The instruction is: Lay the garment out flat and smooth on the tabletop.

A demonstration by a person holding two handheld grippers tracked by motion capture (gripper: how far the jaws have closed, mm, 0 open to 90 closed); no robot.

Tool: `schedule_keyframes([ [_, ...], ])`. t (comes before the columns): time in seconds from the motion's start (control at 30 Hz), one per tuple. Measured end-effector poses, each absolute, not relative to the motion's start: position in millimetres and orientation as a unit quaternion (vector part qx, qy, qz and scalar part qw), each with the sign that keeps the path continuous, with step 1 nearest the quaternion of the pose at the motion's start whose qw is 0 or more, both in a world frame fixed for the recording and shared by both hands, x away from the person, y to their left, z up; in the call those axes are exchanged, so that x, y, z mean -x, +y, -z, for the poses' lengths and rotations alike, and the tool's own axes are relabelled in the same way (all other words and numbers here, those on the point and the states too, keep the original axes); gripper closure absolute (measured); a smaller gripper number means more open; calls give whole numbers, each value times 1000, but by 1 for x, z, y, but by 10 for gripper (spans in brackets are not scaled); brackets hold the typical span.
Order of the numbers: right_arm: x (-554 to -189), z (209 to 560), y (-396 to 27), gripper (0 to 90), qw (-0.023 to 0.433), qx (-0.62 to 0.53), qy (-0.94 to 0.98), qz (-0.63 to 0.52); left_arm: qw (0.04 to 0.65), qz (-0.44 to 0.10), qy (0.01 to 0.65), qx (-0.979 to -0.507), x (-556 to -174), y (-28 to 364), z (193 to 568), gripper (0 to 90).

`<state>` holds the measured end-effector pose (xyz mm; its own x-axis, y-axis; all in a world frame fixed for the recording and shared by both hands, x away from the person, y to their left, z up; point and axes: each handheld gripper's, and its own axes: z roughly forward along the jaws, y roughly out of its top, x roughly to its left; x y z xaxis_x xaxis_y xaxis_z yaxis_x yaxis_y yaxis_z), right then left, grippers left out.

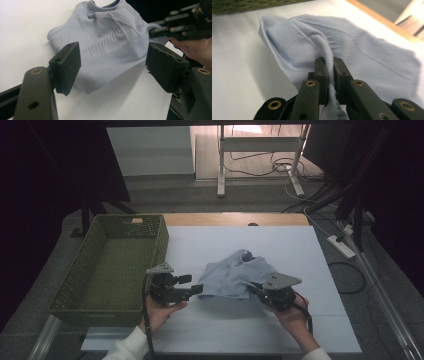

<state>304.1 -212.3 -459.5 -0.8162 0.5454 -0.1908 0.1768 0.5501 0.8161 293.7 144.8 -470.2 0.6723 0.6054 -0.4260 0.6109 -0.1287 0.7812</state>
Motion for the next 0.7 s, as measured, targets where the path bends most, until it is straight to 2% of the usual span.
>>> schedule_keyframes([
  [0.4, -326, 460, -225, 832, 270, -253, 840, -397, 521, 0, 410, -749, -294, 146, 471, 281],
  [0.7, -354, 478, -234, 831, 268, -287, 848, -357, 519, -1, 414, -748, -293, 147, 471, 280],
])
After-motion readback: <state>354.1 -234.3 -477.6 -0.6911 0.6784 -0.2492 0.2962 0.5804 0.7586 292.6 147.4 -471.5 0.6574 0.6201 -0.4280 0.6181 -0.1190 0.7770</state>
